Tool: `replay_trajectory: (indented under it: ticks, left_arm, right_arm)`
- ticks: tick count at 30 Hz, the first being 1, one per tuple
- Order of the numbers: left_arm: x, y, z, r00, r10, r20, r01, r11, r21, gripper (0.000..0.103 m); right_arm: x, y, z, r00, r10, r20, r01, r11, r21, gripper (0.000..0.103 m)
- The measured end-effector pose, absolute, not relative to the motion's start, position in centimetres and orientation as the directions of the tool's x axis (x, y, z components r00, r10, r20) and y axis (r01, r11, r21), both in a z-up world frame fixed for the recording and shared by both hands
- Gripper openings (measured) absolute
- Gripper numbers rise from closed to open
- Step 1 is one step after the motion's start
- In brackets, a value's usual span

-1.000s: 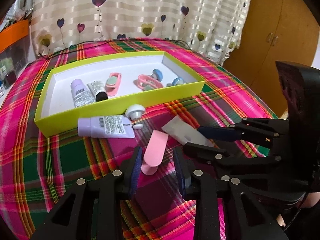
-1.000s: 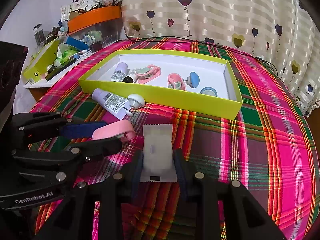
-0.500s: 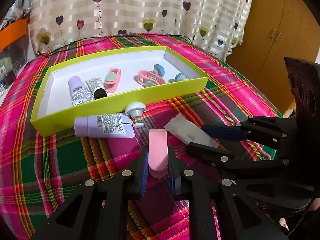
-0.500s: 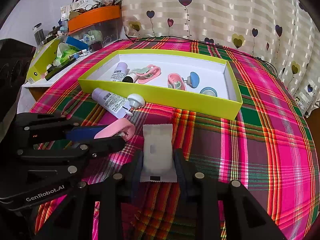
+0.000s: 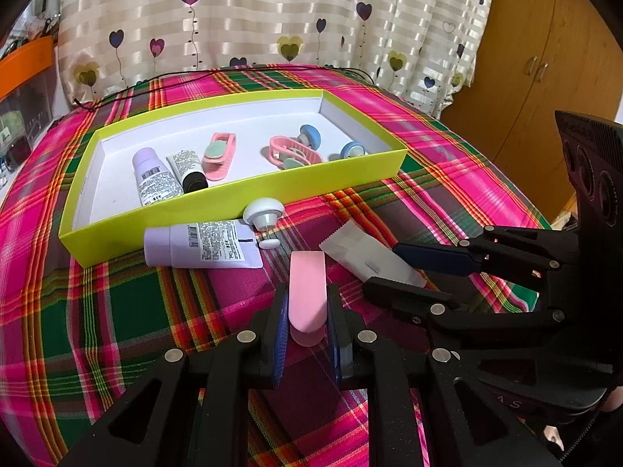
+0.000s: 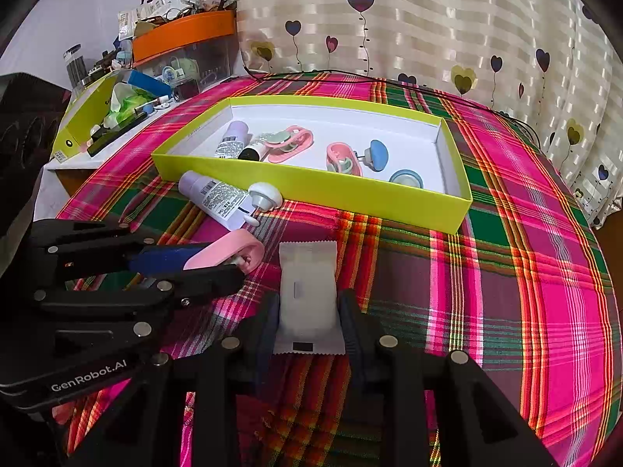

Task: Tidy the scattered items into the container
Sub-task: 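Carry the pink item with the left tool while the right tool carries the packet over the box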

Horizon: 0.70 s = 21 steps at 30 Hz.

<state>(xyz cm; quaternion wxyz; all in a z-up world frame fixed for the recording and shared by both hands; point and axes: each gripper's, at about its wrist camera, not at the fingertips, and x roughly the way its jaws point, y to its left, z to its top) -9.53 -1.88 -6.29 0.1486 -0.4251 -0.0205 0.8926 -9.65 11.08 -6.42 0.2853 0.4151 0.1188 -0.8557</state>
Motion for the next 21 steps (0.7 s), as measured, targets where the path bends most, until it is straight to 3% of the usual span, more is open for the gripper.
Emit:
replay_trajectory:
  ticks: [21]
  left_arm:
    - [-8.90, -1.95, -6.01, -0.612, 0.250, -0.750, -0.235, -0.963, -0.129, 0.018]
  right_arm:
    - [-9.20, 11.91, -5.50, -0.551, -0.384, -0.741, 0.537, -0.843, 0.037, 0.030]
